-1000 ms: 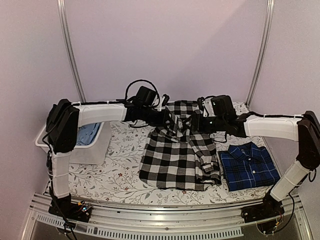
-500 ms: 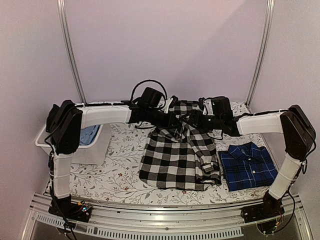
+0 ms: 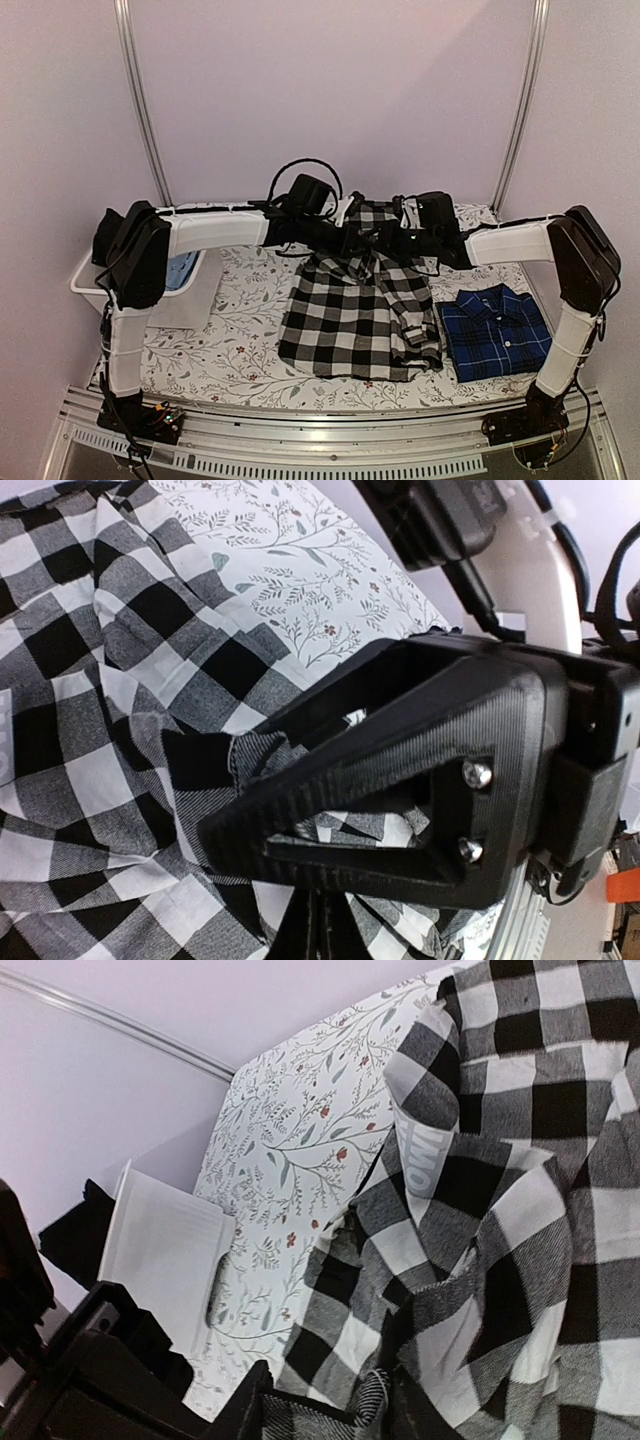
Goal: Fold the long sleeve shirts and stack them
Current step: Pass from the left arm to the right, then move the 1/3-folded shirt to the center of the board.
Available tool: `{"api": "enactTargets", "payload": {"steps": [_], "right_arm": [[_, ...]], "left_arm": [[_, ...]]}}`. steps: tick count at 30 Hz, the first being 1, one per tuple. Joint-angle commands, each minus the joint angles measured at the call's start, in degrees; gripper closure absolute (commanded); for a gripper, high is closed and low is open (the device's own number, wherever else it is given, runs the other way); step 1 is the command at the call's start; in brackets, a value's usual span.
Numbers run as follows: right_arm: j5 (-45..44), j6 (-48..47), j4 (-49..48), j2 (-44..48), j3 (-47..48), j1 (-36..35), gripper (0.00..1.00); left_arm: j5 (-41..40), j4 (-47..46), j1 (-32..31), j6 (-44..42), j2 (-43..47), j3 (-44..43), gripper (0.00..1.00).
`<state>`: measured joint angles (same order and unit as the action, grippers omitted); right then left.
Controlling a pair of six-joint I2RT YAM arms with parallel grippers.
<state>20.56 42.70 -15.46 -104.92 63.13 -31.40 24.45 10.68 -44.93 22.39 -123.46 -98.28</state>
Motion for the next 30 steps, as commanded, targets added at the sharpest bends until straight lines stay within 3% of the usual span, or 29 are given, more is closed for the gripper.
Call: {"api": "enactTargets", "payload": {"steps": [1, 5, 9, 21, 30], "right_arm": [[-1.57, -1.65, 3.55, -1.10, 2.35, 0.40, 0.77], [-5.63, -6.15, 8.82, -1.38, 3.49, 0.99, 0.99], [-10.28, -11.59, 13.62, -1.04, 3.30, 2.23, 1.00], [-17.33, -20.91, 25.28, -4.04, 1.72, 4.06, 1.00], [-16.34, -20.67, 27.20, -5.00, -3.78, 3.89, 1.00]], "left_arm": [[0.27, -0.15, -0.88, -0.25, -0.91, -1.43, 0.99], [-2.35, 1.00, -0.92, 1.84, 2.09, 1.77, 0.75], [-5.71, 0.81, -0.78, 5.87, 9.06, 11.71, 0.60], [-16.06, 6.76, -1.08, 20.71, 26.95, 42.98, 0.59], [-14.94, 4.40, -3.23, 26.52, 31.26, 52.23, 0.57]]}}
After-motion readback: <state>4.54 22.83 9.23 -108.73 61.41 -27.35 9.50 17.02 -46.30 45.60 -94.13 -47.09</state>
